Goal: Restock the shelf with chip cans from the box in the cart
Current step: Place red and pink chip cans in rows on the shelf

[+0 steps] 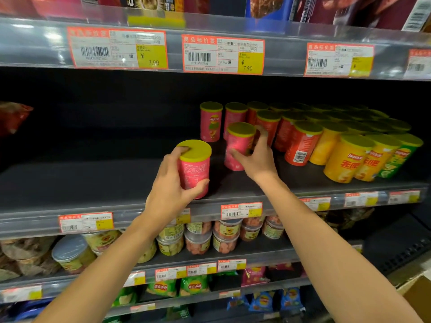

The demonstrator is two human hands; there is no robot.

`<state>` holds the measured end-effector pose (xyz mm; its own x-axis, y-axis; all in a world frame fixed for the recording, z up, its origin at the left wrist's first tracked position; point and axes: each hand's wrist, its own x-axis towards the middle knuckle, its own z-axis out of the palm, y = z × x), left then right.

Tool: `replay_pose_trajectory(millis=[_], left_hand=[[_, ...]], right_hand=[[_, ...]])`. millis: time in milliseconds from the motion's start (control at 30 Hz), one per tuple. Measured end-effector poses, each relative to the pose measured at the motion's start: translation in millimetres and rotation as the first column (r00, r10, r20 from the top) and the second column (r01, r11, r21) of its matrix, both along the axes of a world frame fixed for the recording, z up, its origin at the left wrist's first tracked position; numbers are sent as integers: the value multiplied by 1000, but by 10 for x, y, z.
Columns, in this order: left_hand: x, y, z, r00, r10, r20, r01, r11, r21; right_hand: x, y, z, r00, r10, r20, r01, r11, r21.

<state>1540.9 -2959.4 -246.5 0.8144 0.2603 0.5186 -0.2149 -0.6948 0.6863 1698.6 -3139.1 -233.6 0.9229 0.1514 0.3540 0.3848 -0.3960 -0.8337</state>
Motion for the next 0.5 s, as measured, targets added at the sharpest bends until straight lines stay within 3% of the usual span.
replay_pose_trajectory(millis=[200,333,500], left_hand=[[7,-7,6,1000,-1,-3,1,1000,0],[-1,5,-6,1000,-4,-8,4,1000,-9],[11,27,-7,1000,-5,-3,5,1000,1]], right_hand=[[196,79,71,989,-123,85,128,990,-61],[277,161,41,958,-234,165,264,946,-190],[345,260,95,954,-257,152,294,897,-330]])
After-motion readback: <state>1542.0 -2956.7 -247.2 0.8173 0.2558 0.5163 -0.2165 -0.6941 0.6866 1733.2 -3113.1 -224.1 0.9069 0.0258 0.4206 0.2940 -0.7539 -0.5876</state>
